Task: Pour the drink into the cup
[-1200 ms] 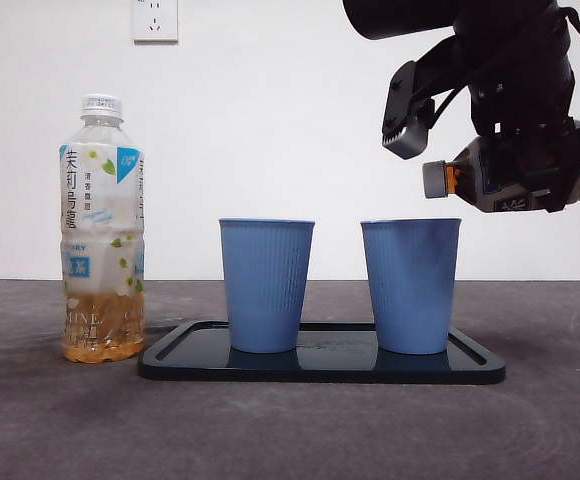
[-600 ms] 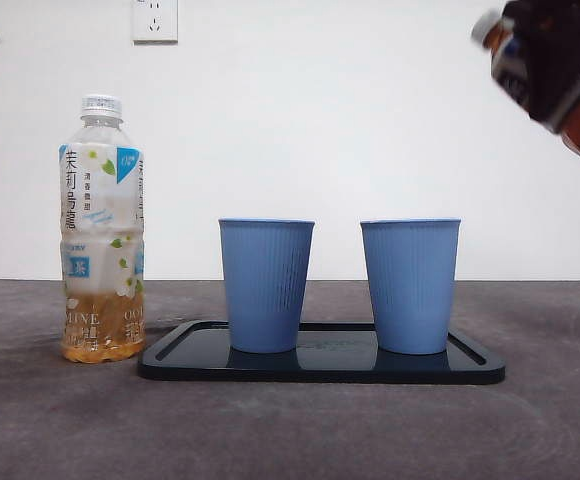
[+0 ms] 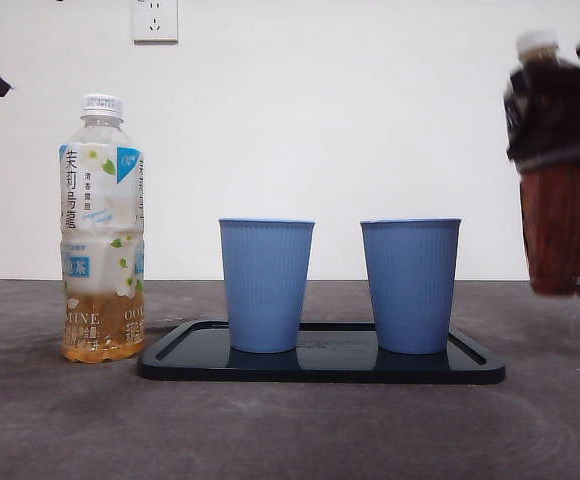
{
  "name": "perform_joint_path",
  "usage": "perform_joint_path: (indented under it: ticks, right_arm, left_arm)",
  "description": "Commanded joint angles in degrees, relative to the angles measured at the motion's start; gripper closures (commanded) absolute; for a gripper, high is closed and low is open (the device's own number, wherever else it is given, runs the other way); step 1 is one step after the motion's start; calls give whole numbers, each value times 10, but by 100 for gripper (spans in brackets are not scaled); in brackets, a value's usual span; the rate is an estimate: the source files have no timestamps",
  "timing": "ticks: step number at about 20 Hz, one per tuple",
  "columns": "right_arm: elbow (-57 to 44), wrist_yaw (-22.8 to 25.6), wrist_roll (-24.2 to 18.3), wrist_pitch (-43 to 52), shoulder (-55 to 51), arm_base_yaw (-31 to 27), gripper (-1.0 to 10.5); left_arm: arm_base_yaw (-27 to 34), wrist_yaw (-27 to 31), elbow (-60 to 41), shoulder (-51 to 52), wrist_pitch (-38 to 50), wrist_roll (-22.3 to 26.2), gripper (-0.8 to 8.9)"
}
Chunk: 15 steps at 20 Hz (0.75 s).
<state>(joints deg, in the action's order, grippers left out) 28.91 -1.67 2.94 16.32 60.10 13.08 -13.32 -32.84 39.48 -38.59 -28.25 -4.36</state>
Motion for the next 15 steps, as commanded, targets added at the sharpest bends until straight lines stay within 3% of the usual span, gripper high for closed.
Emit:
perform_joint_path:
  ticks: [1,15]
  right_arm:
    - [-35,2,32,130,14,-6,797]
    - [-65,0,42,316,157,-20,797]
  left_arm:
    - [-2,0,10,-3,5,5,315]
    - [-2,0,10,-3,6,3,315]
